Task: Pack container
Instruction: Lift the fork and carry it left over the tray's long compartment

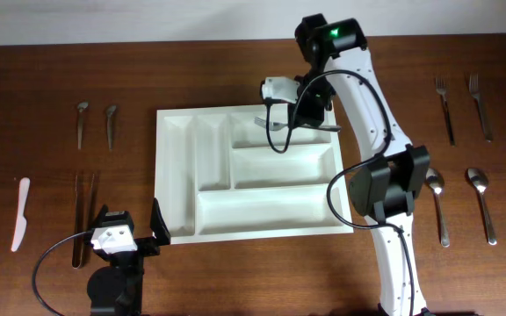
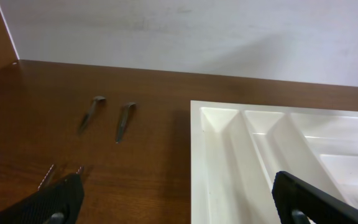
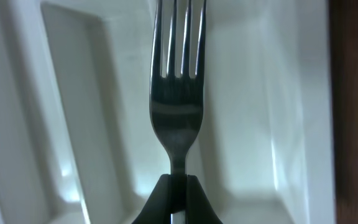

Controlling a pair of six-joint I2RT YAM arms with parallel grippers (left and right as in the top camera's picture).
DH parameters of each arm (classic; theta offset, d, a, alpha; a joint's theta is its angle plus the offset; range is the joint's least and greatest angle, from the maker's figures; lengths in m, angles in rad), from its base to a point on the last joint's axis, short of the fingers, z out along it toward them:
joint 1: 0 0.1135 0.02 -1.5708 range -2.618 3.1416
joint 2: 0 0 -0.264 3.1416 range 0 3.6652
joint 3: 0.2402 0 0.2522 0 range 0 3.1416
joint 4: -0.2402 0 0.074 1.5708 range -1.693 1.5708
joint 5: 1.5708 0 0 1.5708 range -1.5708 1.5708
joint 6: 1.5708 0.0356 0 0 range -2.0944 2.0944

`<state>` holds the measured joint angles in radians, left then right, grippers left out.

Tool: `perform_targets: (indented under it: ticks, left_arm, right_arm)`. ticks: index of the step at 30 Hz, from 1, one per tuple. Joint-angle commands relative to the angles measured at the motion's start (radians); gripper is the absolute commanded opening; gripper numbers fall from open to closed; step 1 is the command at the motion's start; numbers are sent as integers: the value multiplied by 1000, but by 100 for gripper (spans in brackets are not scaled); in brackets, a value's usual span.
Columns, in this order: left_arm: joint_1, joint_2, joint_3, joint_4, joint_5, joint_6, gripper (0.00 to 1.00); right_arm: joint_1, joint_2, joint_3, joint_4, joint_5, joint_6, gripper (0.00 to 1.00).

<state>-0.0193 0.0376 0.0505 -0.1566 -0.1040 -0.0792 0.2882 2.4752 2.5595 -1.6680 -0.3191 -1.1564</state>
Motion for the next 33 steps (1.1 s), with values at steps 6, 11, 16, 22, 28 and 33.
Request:
perform_targets:
  ticks: [6,11,16,22,28,33]
  left_arm:
    - [-4,-2,-5,3,11,-3,99]
    - [-4,-2,-5,3,11,-2,99]
    - [-4,-2,-5,3,11,-3,99]
    - [-4,-2,-5,3,11,-3,99]
    - [-4,-2,-5,3,11,-3,99]
    - [-4,-2,-5,3,11,-3,99]
  right_arm:
    - [8,-15,-70,-3,-99,-90,4]
    - [20,-15,-82,-31,-103,-81,4]
    - [44,-15,-140,-31,-103,-85,4]
    - [79,-15,-214,-31,-95,-66,5]
    - [88,-15,-254,-31,-92,-66,8]
    - [86,-15,-272,-31,-78,-68,8]
